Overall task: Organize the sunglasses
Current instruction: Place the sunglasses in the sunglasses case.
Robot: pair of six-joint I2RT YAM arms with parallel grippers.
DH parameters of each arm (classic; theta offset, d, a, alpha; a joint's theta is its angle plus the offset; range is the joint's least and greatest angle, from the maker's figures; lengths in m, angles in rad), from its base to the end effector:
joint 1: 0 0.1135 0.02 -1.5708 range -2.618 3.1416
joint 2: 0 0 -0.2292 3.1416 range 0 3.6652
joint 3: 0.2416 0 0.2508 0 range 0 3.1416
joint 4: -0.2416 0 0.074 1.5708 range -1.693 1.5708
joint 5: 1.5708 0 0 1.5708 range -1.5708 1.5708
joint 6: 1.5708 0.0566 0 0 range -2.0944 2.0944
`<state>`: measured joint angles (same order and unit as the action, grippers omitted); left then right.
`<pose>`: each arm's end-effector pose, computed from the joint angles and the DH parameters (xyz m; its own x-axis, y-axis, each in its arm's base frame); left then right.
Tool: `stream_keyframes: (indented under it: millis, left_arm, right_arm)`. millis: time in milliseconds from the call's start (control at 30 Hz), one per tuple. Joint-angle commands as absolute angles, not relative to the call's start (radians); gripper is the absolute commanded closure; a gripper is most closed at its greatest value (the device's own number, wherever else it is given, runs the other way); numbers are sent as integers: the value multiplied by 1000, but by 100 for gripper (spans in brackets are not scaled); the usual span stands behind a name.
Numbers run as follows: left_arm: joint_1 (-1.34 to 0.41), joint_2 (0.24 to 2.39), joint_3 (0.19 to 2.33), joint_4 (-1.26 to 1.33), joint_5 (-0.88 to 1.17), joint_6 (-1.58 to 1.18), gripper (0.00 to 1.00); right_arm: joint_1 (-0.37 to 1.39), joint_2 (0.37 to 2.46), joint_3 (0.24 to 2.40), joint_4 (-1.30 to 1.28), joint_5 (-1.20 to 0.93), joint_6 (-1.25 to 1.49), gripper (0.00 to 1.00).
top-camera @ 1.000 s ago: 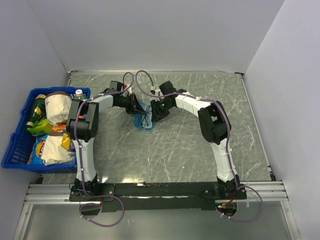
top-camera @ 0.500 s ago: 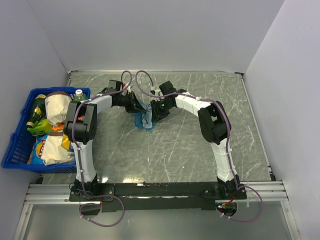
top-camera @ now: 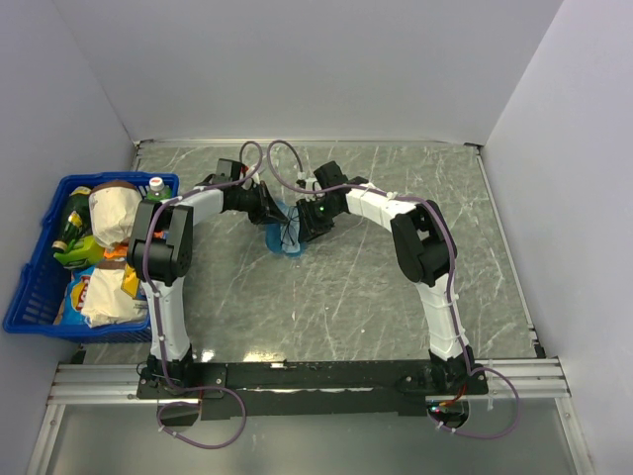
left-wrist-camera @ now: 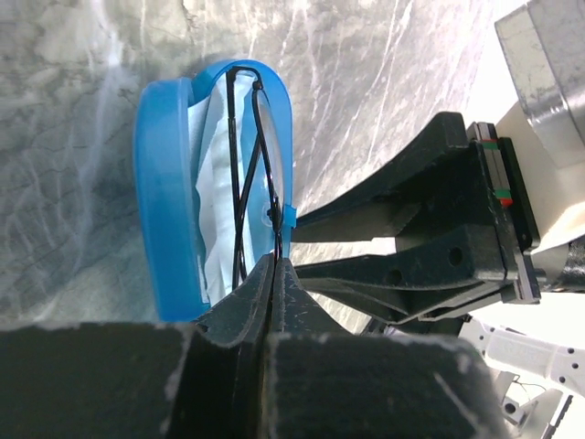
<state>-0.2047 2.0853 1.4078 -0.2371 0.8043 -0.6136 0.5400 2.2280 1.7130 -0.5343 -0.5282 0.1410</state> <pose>0.4120 -0.1272 0.1174 -0.9632 -0.2079 -0.1702 0.0204 0.5749 -0.8179 0.3822 0.2624 0.1207 -0.8290 -0.3554 -0.4318 -0.5483 0.6683 0.5027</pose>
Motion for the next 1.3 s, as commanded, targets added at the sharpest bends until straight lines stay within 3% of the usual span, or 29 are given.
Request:
stream_keyframes:
  millis: [0, 1267]
  left_arm:
    - [-209, 2051, 1425, -248, 767, -603, 99]
    - [-189, 2086, 1482, -264, 807, -592, 99]
  right_arm:
    - [546, 2224, 1700, -505, -577, 164, 61]
    - [577, 2241, 1695, -476, -675, 170, 60]
